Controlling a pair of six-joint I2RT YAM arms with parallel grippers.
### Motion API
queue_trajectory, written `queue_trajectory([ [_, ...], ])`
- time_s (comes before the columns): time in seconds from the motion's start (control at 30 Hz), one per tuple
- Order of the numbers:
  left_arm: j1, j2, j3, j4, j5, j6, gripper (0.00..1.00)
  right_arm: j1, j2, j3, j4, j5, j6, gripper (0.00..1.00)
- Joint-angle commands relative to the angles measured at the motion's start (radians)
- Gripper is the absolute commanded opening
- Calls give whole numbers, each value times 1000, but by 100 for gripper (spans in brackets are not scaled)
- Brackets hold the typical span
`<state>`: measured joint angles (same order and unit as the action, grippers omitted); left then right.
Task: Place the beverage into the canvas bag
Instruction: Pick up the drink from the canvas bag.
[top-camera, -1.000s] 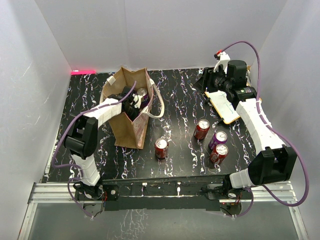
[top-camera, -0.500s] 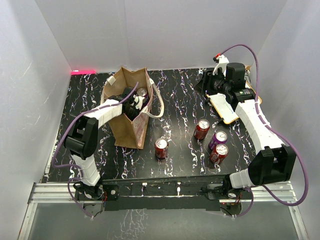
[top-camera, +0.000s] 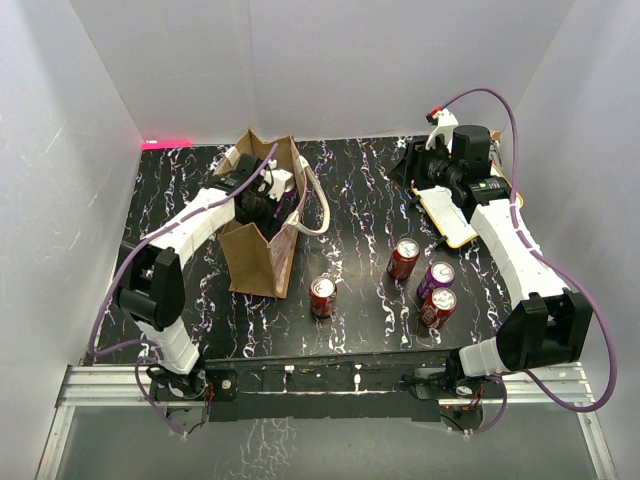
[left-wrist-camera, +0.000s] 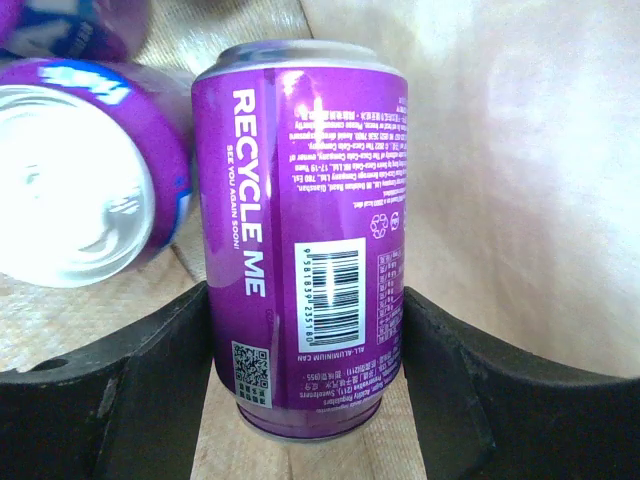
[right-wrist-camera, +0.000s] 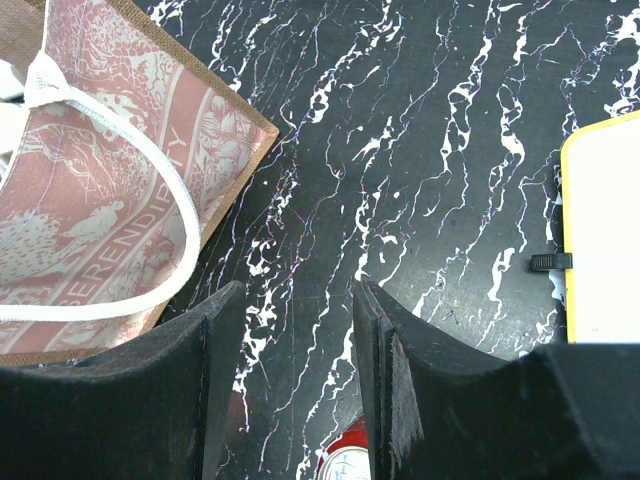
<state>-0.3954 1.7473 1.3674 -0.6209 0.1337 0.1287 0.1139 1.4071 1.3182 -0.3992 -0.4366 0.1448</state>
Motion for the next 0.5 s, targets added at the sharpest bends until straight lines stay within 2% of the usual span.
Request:
queue_trajectory([
  [0.0,24,-122,116,-24,4,71,0,1,-16,45,51,2,-8,49],
  [0.47,72,-196,239,-28,97,68,0,3,-11,50,55,-13,-1,49],
])
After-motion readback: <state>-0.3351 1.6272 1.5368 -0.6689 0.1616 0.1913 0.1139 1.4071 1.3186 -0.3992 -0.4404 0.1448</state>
